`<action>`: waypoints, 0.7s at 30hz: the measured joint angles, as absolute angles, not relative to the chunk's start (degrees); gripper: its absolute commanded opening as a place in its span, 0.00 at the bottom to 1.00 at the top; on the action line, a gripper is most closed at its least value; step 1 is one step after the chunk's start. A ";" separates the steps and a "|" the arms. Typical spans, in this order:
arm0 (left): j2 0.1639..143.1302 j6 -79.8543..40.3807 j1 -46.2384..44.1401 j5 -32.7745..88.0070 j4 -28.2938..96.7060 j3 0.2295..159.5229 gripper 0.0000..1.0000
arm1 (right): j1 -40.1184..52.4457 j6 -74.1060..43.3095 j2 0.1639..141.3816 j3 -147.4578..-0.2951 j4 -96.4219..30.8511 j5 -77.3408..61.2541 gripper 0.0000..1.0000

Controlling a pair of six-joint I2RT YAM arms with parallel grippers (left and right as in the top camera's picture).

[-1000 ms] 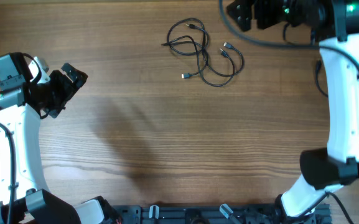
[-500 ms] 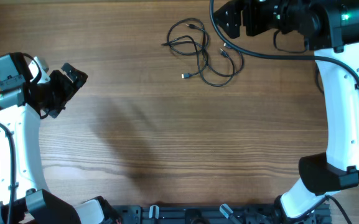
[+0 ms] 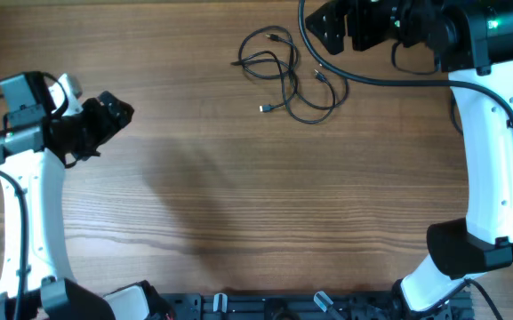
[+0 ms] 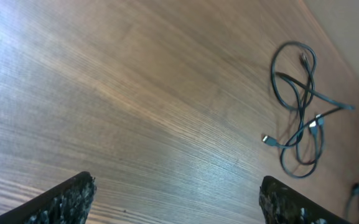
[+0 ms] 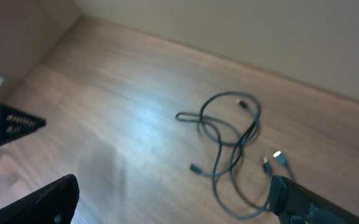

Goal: Untangle cables

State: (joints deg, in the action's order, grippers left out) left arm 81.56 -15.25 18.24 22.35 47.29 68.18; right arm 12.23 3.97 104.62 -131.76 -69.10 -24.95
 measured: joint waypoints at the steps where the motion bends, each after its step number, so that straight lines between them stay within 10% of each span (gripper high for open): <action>1: 79.94 -14.79 16.36 20.82 47.24 68.18 0.89 | 12.23 3.97 104.62 -131.76 -68.90 -24.21 1.00; 21: 65.56 -20.73 5.56 11.77 56.16 68.23 1.00 | 18.24 19.88 127.07 -131.63 -60.16 -17.89 0.90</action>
State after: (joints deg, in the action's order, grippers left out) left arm 65.56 -20.73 5.56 11.77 56.16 68.23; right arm 18.24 19.88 127.07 -131.63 -60.16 -17.89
